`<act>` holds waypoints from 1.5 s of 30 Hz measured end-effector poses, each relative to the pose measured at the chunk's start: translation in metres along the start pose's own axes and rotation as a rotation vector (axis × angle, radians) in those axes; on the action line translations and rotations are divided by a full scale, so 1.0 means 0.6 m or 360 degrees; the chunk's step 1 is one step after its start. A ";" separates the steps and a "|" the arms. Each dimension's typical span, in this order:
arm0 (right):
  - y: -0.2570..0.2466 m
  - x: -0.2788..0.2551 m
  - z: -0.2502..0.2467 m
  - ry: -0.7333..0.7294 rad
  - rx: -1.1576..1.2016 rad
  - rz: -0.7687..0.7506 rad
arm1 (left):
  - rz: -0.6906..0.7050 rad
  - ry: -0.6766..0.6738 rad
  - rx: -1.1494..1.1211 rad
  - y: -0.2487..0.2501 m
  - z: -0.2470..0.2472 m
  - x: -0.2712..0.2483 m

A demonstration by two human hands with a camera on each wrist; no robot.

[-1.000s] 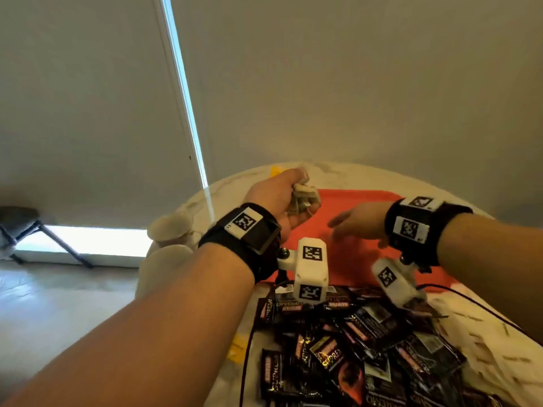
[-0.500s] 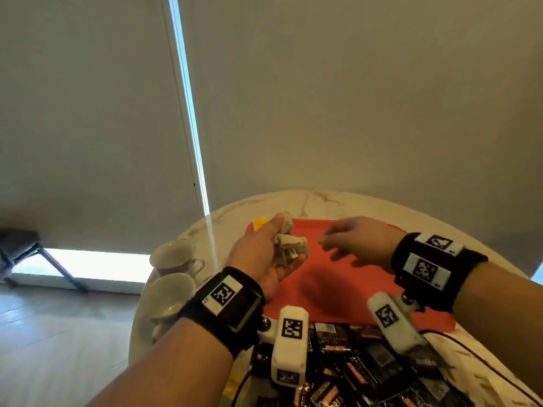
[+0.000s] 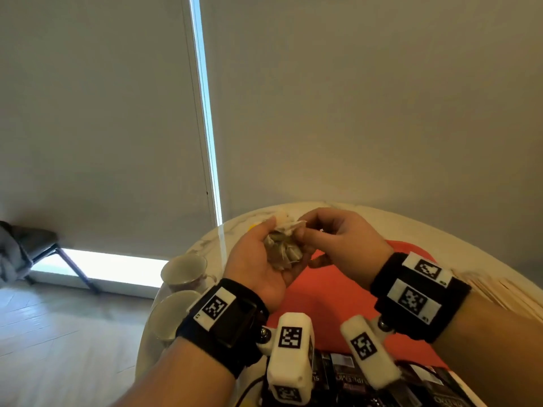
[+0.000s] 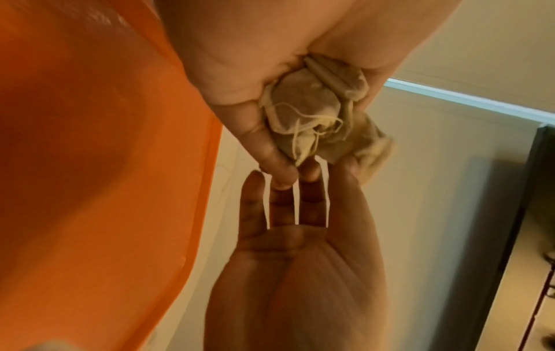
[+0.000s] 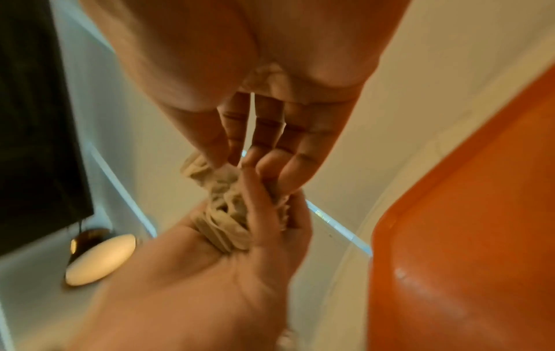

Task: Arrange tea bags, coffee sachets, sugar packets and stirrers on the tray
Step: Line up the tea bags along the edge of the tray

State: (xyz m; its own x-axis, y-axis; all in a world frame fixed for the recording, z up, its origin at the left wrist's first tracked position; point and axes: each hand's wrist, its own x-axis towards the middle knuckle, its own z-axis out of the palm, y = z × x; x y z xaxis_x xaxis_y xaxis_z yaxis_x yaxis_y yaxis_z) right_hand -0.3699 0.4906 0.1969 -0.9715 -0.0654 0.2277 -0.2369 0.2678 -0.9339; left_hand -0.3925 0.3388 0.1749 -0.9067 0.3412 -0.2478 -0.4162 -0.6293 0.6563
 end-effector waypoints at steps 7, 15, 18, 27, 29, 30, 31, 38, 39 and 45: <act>-0.030 0.014 -0.003 0.0154 0.0780 0.0270 | 0.0097 0.0095 -0.0054 0.012 0.005 0.003; -0.039 0.021 -0.026 0.0295 0.0454 -0.0340 | -0.0020 -0.0044 0.0077 0.021 -0.007 0.000; -0.040 0.019 -0.026 0.0222 0.0314 -0.0485 | 0.0055 -0.0049 0.0115 0.033 -0.007 -0.005; -0.037 0.024 -0.001 0.0236 0.0059 -0.0618 | 0.0361 -0.0192 0.0477 0.041 -0.002 -0.022; -0.043 0.031 0.000 0.0251 0.0084 -0.0594 | 0.0463 -0.0100 0.0550 0.044 -0.008 -0.015; -0.044 0.035 0.001 0.0273 0.0102 -0.0549 | 0.0503 -0.0066 0.0579 0.048 -0.009 -0.013; -0.045 0.041 0.001 0.0289 0.0126 -0.0456 | 0.0536 -0.0061 0.0596 0.053 -0.008 -0.012; -0.025 0.096 0.021 0.0125 0.0521 0.0253 | 0.0532 0.0087 0.0742 0.100 -0.009 0.031; -0.017 0.111 0.022 0.0159 0.0559 0.0290 | 0.0521 0.0166 0.0735 0.109 -0.013 0.044; 0.084 0.204 0.027 0.0281 0.0108 0.0706 | 0.0501 0.0330 0.0595 0.169 -0.034 0.093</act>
State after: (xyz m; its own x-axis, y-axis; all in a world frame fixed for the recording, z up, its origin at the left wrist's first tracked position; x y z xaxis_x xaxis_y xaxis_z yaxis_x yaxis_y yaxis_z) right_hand -0.5006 0.4808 0.1732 -0.9655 0.2067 -0.1587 0.1950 0.1690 -0.9661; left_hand -0.4867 0.2797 0.2131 -0.9940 0.0066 -0.1088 -0.1033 -0.3742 0.9216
